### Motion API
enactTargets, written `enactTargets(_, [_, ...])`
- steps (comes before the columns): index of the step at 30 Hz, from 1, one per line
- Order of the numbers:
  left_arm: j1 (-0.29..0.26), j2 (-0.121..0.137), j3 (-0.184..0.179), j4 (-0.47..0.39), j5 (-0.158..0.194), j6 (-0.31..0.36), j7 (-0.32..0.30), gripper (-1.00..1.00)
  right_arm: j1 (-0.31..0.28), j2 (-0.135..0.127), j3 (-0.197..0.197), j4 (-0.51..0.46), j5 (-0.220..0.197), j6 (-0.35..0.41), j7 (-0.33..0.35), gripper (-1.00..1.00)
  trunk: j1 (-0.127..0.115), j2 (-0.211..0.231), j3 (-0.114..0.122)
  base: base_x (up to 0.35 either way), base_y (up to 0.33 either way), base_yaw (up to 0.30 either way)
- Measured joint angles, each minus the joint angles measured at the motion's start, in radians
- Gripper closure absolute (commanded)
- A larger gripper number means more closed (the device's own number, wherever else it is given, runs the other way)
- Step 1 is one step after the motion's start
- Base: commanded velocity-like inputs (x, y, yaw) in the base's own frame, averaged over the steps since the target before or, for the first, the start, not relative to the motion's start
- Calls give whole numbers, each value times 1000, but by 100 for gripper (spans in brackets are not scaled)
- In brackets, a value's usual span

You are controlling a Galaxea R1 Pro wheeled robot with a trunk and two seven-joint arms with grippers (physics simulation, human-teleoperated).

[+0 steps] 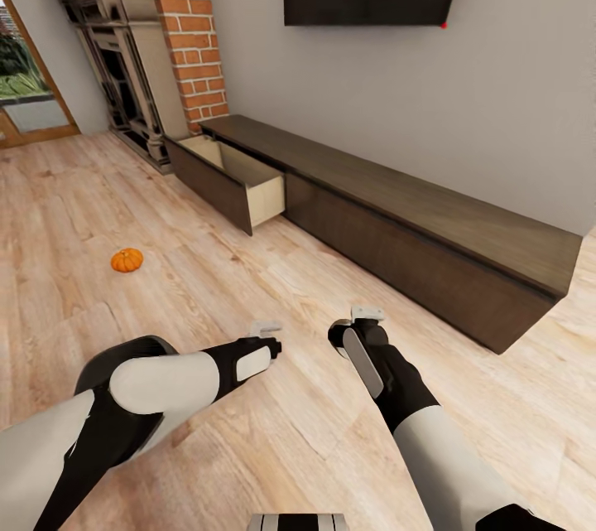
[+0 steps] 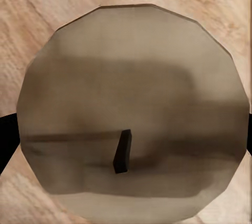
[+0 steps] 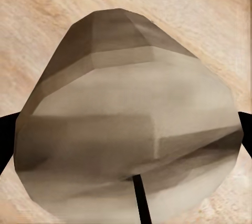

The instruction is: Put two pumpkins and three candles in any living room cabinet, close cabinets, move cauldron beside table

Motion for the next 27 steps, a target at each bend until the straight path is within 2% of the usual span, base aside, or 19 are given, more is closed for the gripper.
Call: enactTargets(27, [0, 0, -1, -21, 0, 2, 0, 100, 0, 0, 1, 0, 0, 0, -2, 100, -12, 6, 104, 0, 0, 0])
